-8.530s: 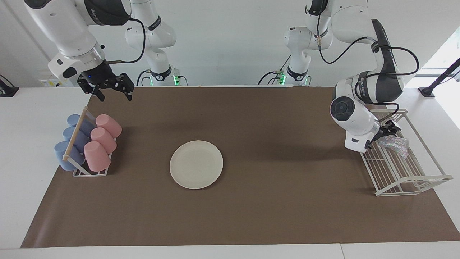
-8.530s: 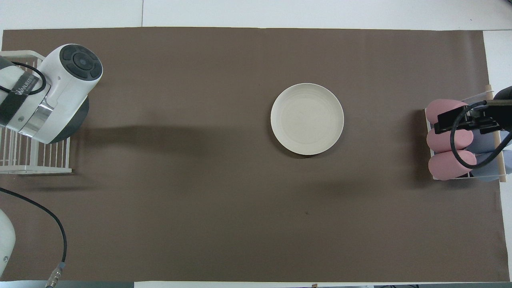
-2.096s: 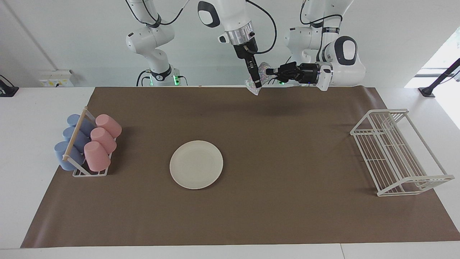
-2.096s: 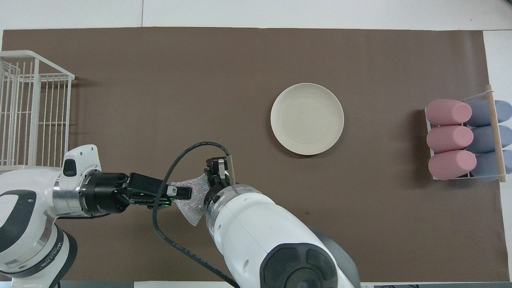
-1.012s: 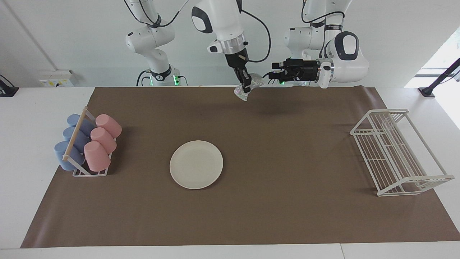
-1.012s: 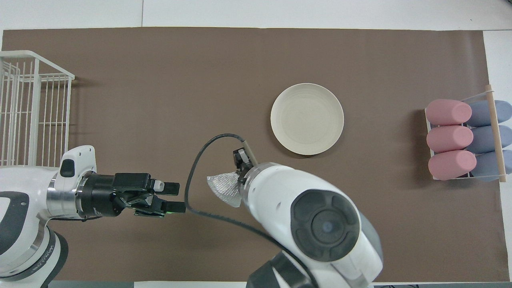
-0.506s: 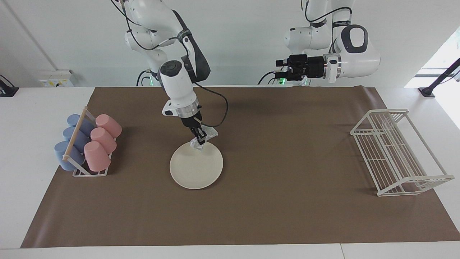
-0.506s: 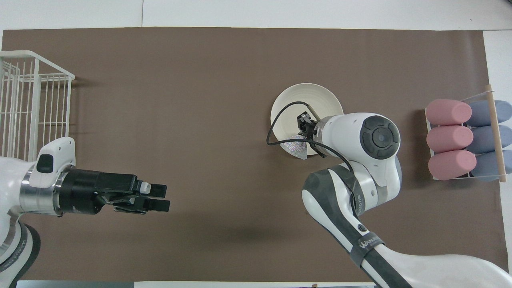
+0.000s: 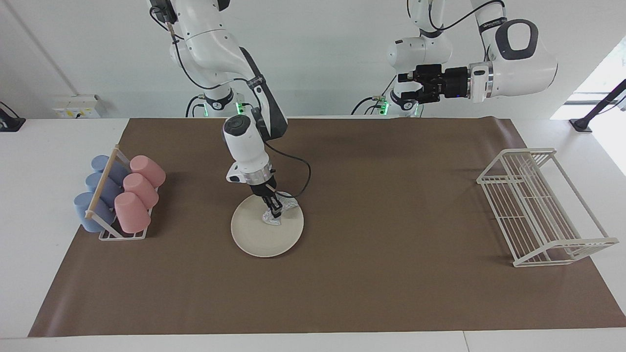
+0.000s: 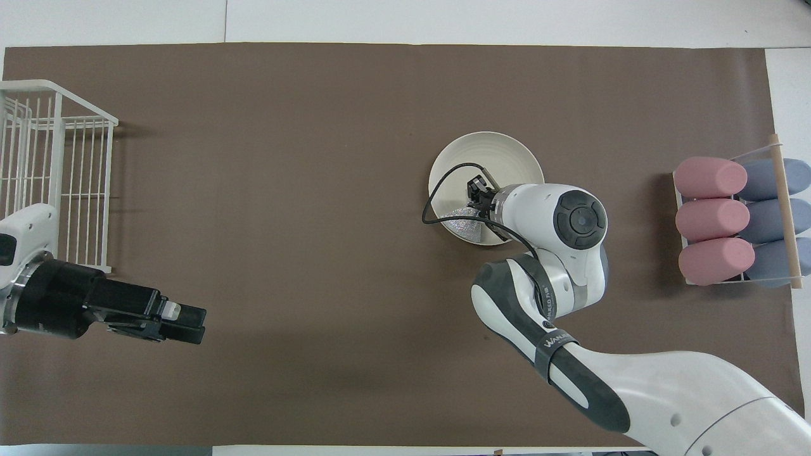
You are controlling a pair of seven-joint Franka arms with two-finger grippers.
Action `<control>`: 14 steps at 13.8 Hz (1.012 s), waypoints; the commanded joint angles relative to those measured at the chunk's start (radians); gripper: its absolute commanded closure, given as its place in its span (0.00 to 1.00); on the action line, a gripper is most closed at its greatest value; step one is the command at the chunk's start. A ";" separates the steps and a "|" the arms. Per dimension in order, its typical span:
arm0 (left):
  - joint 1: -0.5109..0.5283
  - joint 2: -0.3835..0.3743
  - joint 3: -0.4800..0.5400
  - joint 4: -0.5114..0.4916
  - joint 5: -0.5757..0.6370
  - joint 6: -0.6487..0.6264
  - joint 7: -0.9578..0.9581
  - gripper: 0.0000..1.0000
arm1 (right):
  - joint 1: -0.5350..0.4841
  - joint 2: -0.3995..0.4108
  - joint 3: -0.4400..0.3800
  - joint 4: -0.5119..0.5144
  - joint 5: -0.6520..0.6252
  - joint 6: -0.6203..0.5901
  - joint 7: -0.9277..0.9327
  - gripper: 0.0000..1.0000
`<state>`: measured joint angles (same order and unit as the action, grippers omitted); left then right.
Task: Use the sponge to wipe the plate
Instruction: 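Wipe the plate surface with the sponge in the right gripper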
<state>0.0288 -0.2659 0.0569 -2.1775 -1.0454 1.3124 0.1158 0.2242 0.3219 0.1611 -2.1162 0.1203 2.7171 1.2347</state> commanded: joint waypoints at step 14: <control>-0.012 0.097 -0.011 0.131 0.740 0.318 0.170 0.00 | -0.026 0.036 0.012 -0.004 0.021 0.007 -0.101 1.00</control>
<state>0.0404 -0.1787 0.0441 -2.0641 -0.3927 1.5789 0.2799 0.2403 0.3253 0.1689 -2.1137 0.1320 2.7171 1.2053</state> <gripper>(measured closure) 0.000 0.903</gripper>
